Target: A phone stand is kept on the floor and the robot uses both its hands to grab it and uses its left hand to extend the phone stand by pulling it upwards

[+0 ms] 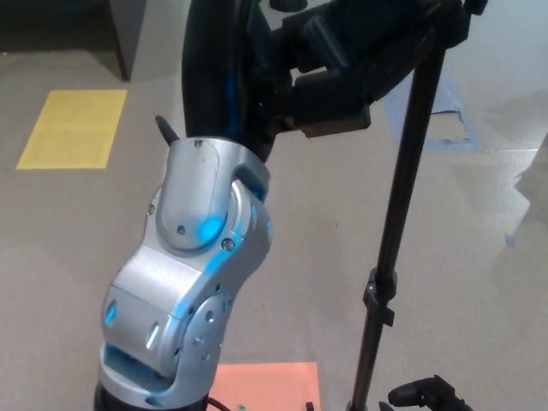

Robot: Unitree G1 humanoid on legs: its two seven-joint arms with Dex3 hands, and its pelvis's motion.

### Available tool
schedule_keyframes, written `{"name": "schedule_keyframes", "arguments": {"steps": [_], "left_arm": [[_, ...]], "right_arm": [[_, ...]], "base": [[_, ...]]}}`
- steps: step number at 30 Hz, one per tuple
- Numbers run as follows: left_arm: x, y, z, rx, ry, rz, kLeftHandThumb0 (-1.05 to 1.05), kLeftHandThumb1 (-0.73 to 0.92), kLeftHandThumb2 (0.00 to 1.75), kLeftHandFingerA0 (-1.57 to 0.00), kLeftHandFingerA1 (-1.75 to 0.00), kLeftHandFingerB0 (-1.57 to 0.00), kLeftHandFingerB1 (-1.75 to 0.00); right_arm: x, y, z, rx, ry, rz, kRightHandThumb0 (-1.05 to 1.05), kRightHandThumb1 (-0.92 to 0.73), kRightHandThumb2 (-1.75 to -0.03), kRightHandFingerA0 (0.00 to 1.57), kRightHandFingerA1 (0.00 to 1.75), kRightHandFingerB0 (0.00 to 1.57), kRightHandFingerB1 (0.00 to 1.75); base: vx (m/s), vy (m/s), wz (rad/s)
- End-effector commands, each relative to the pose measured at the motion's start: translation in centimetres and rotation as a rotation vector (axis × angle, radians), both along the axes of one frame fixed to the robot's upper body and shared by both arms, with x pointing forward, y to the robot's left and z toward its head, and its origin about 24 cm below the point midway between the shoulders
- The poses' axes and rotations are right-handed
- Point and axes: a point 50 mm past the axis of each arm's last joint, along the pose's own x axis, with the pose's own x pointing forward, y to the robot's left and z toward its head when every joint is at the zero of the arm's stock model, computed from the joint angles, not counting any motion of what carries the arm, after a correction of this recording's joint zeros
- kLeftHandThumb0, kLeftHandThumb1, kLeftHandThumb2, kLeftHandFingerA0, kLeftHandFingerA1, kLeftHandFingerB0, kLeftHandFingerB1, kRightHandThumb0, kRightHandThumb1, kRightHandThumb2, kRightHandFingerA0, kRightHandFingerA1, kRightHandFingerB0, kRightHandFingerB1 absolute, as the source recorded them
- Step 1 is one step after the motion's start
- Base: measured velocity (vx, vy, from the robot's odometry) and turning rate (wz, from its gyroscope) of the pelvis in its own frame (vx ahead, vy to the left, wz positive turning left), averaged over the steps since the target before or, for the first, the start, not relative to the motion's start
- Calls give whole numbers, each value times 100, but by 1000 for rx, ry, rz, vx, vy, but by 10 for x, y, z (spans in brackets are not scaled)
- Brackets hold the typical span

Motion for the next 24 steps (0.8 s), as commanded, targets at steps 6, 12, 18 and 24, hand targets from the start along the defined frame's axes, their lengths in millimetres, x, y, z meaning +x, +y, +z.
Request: {"name": "schedule_keyframes", "arguments": {"steps": [6, 12, 18, 24], "left_arm": [[-41, -29, 72, -9, -289, -154, -69, 54, 57, -48, -78, -46, -47], [-46, -27, 61, 140, -239, -231, -94, 52, 95, 0, -5, 0, -3], [-47, -26, 57, 143, -215, -215, -95, 61, 60, 0, -18, 0, -18], [-42, -18, 37, 138, -110, -229, -97, 53, 96, 0, 0, 0, -5]], "right_arm": [[-18, -23, -10, -49, 55, -54, -36, -72, -55, 55, 171, 53, 157], [-16, -23, -9, -68, 55, -55, -37, -71, -56, 56, 169, 54, 155], [-17, -22, -10, -33, 52, -73, -37, -71, -55, 57, 171, 55, 156], [-14, -19, -5, -88, 10, 39, -58, -63, -60, 65, 54, 49, 44]], "base": [[0, 0, 0], [0, 0, 0], [0, 0, 0], [0, 0, 0]]}}
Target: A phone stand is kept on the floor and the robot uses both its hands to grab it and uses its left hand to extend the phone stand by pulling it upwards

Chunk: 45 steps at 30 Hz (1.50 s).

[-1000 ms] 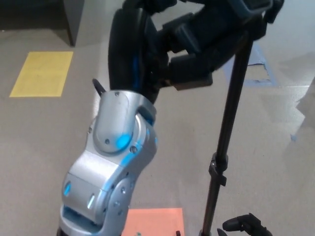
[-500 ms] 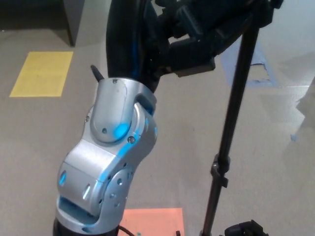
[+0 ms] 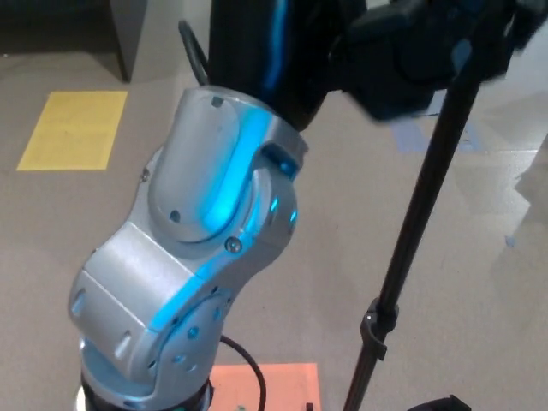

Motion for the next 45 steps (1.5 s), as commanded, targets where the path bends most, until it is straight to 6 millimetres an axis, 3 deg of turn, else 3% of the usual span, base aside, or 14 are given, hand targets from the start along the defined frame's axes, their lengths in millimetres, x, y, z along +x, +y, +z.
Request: {"name": "schedule_keyframes", "arguments": {"steps": [1, 3, 11, 12, 14, 15, 21, 22, 24, 25, 27, 41, 43, 45], "left_arm": [[3, 3, -22, 63, 111, -28, -97, 54, 96, 0, 0, 0, -3], [3, 4, -30, 66, 140, -19, -95, 52, 96, 0, 0, 0, -4], [-1, 13, -70, 55, 262, -41, -93, 51, 93, 0, 0, 0, 0], [-5, 23, -88, 80, 262, 26, -95, 53, 95, 0, -2, 0, 0], [-9, 34, -102, 177, 219, 149, -92, 53, 100, 0, -10, 0, -6], [-11, 39, -109, 226, 203, 208, -92, 53, 101, 0, -8, 0, -9], [-39, 91, -182, 374, 338, 405, -89, 61, 106, 0, -12, -1, -18], [-43, 98, -192, 387, 366, 419, -97, 83, 69, 0, -15, 0, -23], [-51, 112, -212, 402, 419, 450, -92, 67, 110, 0, -9, -3, -17], [-64, 126, -234, 414, 501, 500, -89, 68, 112, 0, -11, -6, -20], [-77, 136, -252, 395, 575, 537, -96, 75, 114, -3, -8, -5, -23], [-154, 183, -305, 460, 746, 584, -87, 75, 108, -6, -14, -7, -26], [-168, 187, -310, 439, 775, 586, -88, 76, 107, -4, -12, -11, -25], [-184, 194, -316, 446, 814, 629, -83, 71, 105, -4, -24, -12, -31]], "right_arm": [[5, -2, 6, -16, -43, 75, -62, -51, -84, 54, 58, 36, 50], [9, 0, 10, 28, -71, 93, -58, -61, -58, 50, 43, 31, 36], [19, 8, 38, 55, -205, 263, -71, -62, -59, 22, 36, 5, 23], [21, 4, 51, 54, -266, 297, -78, -51, -88, 11, 45, 0, 16], [20, 0, 62, 41, -317, 323, -81, -58, -66, 12, 38, 0, 15], [18, -3, 69, 31, -348, 336, -81, -55, -94, 8, 46, 0, 18], [-15, -39, 110, -18, -509, 418, -86, -64, -101, 10, 36, 0, 11], [-19, -44, 114, -37, -519, 421, -89, -66, -103, 5, 36, 0, 9], [-28, -52, 119, -52, -539, 430, -85, -82, -64, 8, 31, 0, 7], [-39, -64, 123, -35, -541, 425, -91, -67, -103, 13, 26, 0, 6], [-47, -76, 132, -68, -539, 423, -92, -66, -106, 9, 25, 0, 6], [-133, -78, 113, -43, -436, 409, -85, -83, -119, 0, 28, 0, 13], [-145, -78, 109, -42, -416, 404, -83, -92, -83, 0, 29, 0, 9], [-155, -77, 103, -44, -404, 402, -82, -78, -114, 1, 33, 0, 18]], "base": [[0, 0, 0], [0, 0, 0], [0, 0, 0], [0, 0, 0], [0, 0, 0], [0, 0, 0], [0, 0, 0], [0, 0, 0], [0, 0, 0], [0, 0, 0], [0, 0, 0], [0, 0, 0], [0, 0, 0], [0, 0, 0]]}}
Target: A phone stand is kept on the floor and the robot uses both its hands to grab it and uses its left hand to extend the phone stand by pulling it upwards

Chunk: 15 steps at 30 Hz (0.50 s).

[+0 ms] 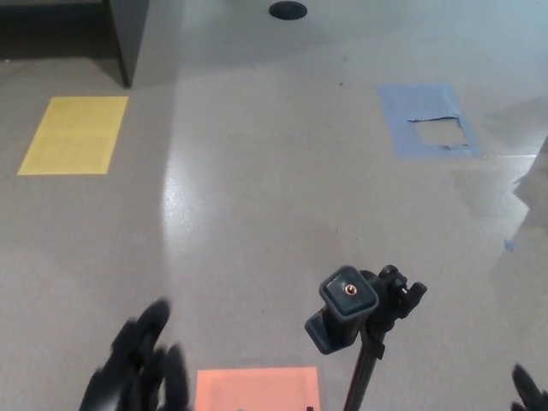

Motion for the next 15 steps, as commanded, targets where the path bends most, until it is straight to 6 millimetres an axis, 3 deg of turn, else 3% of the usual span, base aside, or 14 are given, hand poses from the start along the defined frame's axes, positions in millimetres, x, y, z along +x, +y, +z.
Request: {"name": "schedule_keyframes", "arguments": {"steps": [1, 2, 3, 4, 5, 6, 7, 8, 9, 10, 11, 14, 15], "left_arm": [[-126, 76, -35, 241, -164, 34, -75, 86, 68, -10, -23, -12, -25], [-130, 79, -37, 239, -156, 47, -75, 86, 68, -10, -23, -12, -25], [-138, 83, -44, 220, -108, 82, -78, 70, 104, -1, -35, -8, -41], [-142, 86, -48, 205, -77, 104, -77, 87, 68, -11, -23, -14, -27], [-141, 88, -49, 212, -76, 107, -82, 76, 79, -9, -24, -11, -29], [-139, 90, -49, 227, -86, 114, -82, 76, 78, -9, -25, -11, -30], [-139, 91, -50, 227, -89, 124, -82, 76, 78, -9, -25, -11, -30], [-138, 94, -51, 223, -89, 133, -82, 75, 78, -9, -24, -11, -29], [-138, 95, -51, 220, -86, 136, -81, 75, 78, -9, -24, -11, -28], [-138, 95, -50, 218, -82, 137, -81, 75, 78, -9, -24, -11, -28], [-138, 95, -51, 218, -84, 146, -82, 76, 77, -10, -25, -11, -28], [-133, 97, -52, 230, -95, 141, -84, 75, 76, -10, -26, -12, -30], [-132, 98, -52, 225, -95, 146, -80, 86, 67, -13, -24, -13, -27]], "right_arm": [[-89, -17, 35, 6, -119, 187, -81, -77, -112, 1, 33, 0, 18], [-91, -16, 34, 10, -117, 188, -81, -77, -112, 1, 33, 0, 18], [-89, -16, 34, 19, -117, 187, -80, -75, -110, 0, 32, 0, 17], [-87, -16, 33, 31, -117, 190, -80, -76, -109, 0, 30, 0, 16], [-86, -17, 32, 33, -114, 187, -82, -75, -110, 0, 31, 0, 15], [-84, -17, 30, 30, -104, 181, -79, -92, -68, 4, 30, 0, 15], [-84, -18, 29, 29, -98, 182, -79, -92, -68, 4, 30, 0, 15], [-83, -18, 26, 38, -79, 181, -81, -73, -109, 1, 32, 0, 16], [-83, -19, 25, 47, -67, 174, -81, -90, -69, 2, 30, 0, 12], [-82, -19, 24, 55, -60, 166, -81, -90, -69, 2, 30, 0, 12], [-80, -19, 25, 57, -59, 154, -84, -76, -111, 0, 30, 0, 13], [-74, -18, 27, 55, -86, 148, -85, -76, -109, 0, 30, 0, 12], [-73, -18, 26, 58, -80, 151, -86, -77, -109, 0, 28, 0, 11]], "base": [[0, 0, 0], [0, 0, 0], [0, 0, 0], [0, 0, 0], [0, 0, 0], [0, 0, 0], [0, 0, 0], [0, 0, 0], [0, 0, 0], [0, 0, 0], [0, 0, 0], [0, 0, 0], [0, 0, 0]]}}
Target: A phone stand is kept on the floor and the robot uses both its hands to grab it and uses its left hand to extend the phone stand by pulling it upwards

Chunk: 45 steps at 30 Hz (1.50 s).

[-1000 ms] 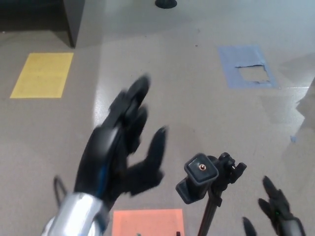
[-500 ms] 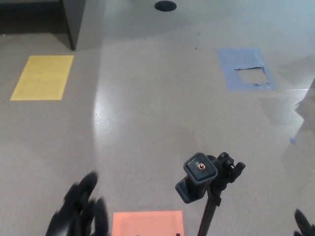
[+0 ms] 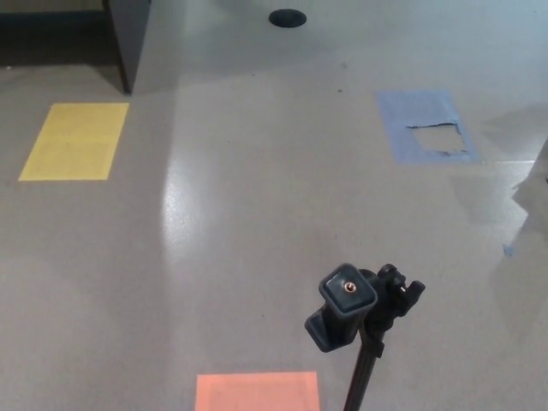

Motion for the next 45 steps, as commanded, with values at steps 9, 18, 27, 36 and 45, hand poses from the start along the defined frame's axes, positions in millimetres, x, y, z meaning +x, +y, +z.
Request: {"name": "schedule_keyframes", "arguments": {"steps": [9, 18, 27, 36, 45], "left_arm": [[-59, 56, 14, 214, -382, -54, -86, 72, 105, -7, -40, -10, -41], [-64, 56, 11, 218, -390, -53, -82, 71, 104, -8, -40, -9, -42], [-62, 57, 11, 225, -412, -55, -36, 48, 107, 0, -48, 0, -47], [-58, 59, 9, 236, -438, -52, -36, 48, 107, 0, -48, 0, -47], [-56, 59, 10, 253, -458, -67, -36, 48, 107, 0, -48, 0, -47]], "right_arm": [[-20, -12, 37, 62, -181, 175, -85, -68, -100, 0, 24, 0, 8], [-21, -14, 39, 47, -181, 166, -82, -61, -95, 0, 24, 0, 8], [-20, -14, 40, 34, -181, 166, -82, -61, -95, 0, 25, 0, 9], [-16, -14, 40, 35, -194, 170, -82, -61, -95, 0, 25, 0, 9], [-15, -15, 41, 28, -201, 172, -82, -60, -94, 0, 25, 0, 9]], "base": [[0, 0, 0], [0, 0, 0], [0, 0, 0], [0, 0, 0], [0, 0, 0]]}}
